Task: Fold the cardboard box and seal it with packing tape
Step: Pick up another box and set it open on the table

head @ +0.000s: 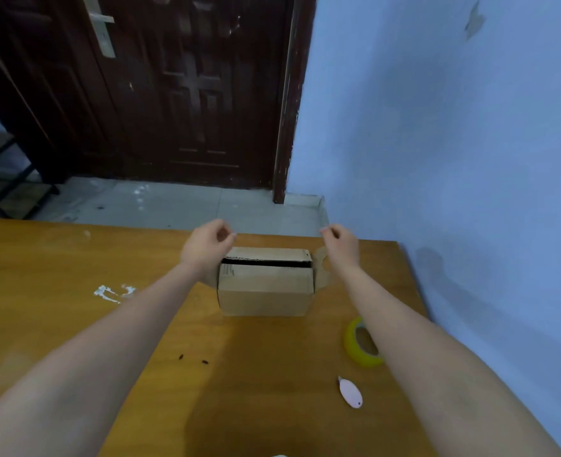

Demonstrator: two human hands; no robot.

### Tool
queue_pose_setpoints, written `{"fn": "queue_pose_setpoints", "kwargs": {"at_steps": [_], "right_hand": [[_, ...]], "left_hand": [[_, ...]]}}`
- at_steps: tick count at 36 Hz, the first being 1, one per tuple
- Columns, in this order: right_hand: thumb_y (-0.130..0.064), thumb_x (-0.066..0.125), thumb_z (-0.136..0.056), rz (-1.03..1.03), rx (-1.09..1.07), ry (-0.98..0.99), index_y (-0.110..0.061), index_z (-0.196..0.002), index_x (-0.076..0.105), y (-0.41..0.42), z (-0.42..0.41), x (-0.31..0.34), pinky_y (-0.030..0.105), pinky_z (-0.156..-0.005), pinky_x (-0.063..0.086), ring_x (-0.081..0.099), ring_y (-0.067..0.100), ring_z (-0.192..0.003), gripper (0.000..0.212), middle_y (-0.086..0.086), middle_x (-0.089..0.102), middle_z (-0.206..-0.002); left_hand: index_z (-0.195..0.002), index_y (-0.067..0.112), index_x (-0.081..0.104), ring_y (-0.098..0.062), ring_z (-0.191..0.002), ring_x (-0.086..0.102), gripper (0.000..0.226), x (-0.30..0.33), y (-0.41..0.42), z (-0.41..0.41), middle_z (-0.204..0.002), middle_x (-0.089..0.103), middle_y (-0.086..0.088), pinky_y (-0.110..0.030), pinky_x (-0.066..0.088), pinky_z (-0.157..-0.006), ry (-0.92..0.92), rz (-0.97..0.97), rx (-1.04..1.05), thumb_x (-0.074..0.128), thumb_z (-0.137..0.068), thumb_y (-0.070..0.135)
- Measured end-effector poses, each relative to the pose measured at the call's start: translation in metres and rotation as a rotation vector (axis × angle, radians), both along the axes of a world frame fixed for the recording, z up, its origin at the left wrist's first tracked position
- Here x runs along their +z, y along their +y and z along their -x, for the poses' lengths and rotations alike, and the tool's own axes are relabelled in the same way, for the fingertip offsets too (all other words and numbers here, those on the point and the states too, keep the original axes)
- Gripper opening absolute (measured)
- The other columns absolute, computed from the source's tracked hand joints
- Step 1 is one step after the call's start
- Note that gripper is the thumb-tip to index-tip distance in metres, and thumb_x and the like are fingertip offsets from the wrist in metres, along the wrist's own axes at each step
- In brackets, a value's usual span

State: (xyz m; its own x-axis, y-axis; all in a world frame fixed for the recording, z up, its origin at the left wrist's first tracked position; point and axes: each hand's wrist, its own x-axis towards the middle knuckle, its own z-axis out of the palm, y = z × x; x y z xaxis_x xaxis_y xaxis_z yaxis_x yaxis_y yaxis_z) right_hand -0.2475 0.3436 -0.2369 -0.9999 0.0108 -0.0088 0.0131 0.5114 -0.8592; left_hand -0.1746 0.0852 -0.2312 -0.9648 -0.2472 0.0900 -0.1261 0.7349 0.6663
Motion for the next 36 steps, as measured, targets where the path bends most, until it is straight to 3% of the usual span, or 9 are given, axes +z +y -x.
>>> {"fn": "queue_pose_setpoints", "kwargs": {"at_steps": [3,5,11,16,21,24,29,33,36], "right_hand": [[-0.029,0.046,-0.094,-0.272,0.293,0.016,-0.016,-0.077,0.057,-0.023,-0.010,0.004,0.028,-0.057,0.037,0.048,0.012,-0.061,0.024,-0.005,0.054,-0.068],[-0.032,0.047,-0.093,-0.460,0.436,-0.004,-0.020,-0.086,0.061,-0.034,-0.018,0.000,0.029,-0.062,0.046,0.056,0.013,-0.073,0.019,-0.006,0.062,-0.082],[-0.030,0.045,-0.091,-0.631,0.533,-0.036,-0.016,-0.103,0.062,-0.040,-0.035,-0.017,0.036,-0.074,0.051,0.058,0.021,-0.090,0.024,0.003,0.062,-0.107],[-0.029,0.043,-0.093,-0.683,0.589,-0.017,-0.015,-0.125,0.055,-0.037,-0.037,-0.031,0.039,-0.091,0.048,0.052,0.021,-0.114,0.037,0.002,0.054,-0.128],[-0.035,0.041,-0.095,-0.711,0.602,-0.018,-0.018,-0.146,0.033,-0.033,-0.035,-0.041,0.040,-0.112,0.030,0.027,0.020,-0.140,0.054,-0.001,0.032,-0.153],[-0.039,0.040,-0.096,-0.722,0.569,0.068,-0.023,-0.149,0.024,-0.034,-0.034,-0.043,0.042,-0.119,0.015,0.012,0.020,-0.146,0.058,-0.003,0.018,-0.158],[-0.039,0.038,-0.097,-0.712,0.567,0.101,-0.023,-0.150,0.019,-0.042,-0.023,-0.039,0.040,-0.120,0.011,0.007,0.019,-0.147,0.058,-0.004,0.011,-0.159],[-0.042,0.038,-0.097,-0.751,0.602,0.092,-0.026,-0.151,0.016,-0.050,-0.008,-0.032,0.044,-0.119,0.009,0.004,0.020,-0.147,0.060,-0.005,0.008,-0.160],[-0.045,0.032,-0.098,-0.718,0.622,0.048,-0.029,-0.150,0.015,-0.055,0.000,-0.030,0.046,-0.119,0.007,0.003,0.019,-0.147,0.057,-0.006,0.008,-0.160]], "left_hand": [[-0.100,0.024,0.060,-0.012,-0.086,0.057,0.019,-0.004,0.025,0.001,-0.096,0.062,0.006,-0.023,0.044,-0.064,-0.130,0.245,-0.250,0.053,-0.092,0.040],[-0.107,0.021,0.058,-0.018,-0.094,0.056,0.028,-0.010,0.038,-0.001,-0.106,0.060,0.003,-0.030,0.048,-0.072,-0.203,0.419,-0.337,0.051,-0.091,0.043],[-0.116,0.011,0.054,-0.026,-0.115,0.047,0.031,-0.031,0.054,-0.008,-0.125,0.053,-0.006,-0.035,0.037,-0.092,-0.291,0.687,-0.417,0.042,-0.094,0.030],[-0.125,0.013,0.043,-0.025,-0.130,0.037,0.036,-0.045,0.054,-0.011,-0.138,0.043,-0.006,-0.036,0.031,-0.103,-0.329,0.653,-0.436,0.045,-0.094,0.031],[-0.109,0.014,0.046,-0.027,-0.113,0.049,0.015,-0.048,0.055,-0.012,-0.116,0.055,-0.005,-0.035,0.032,-0.099,-0.328,0.546,-0.401,0.044,-0.095,0.020],[-0.121,0.016,0.045,-0.025,-0.117,0.046,0.030,-0.052,0.056,-0.013,-0.125,0.051,-0.005,-0.036,0.034,-0.103,-0.279,0.554,-0.348,0.052,-0.092,0.018],[-0.141,0.015,0.032,-0.019,-0.129,0.038,0.064,-0.053,0.058,-0.014,-0.140,0.042,-0.001,-0.034,0.034,-0.106,-0.117,0.556,-0.310,0.064,-0.085,0.015],[-0.140,0.019,0.034,-0.017,-0.121,0.042,0.058,-0.052,0.058,-0.019,-0.132,0.045,0.001,-0.028,0.038,-0.097,-0.047,0.615,-0.371,0.056,-0.088,0.006],[-0.135,0.022,0.037,-0.016,-0.108,0.045,0.056,-0.051,0.056,-0.025,-0.125,0.047,0.001,-0.024,0.044,-0.074,-0.070,0.602,-0.399,0.055,-0.087,0.002]]}}
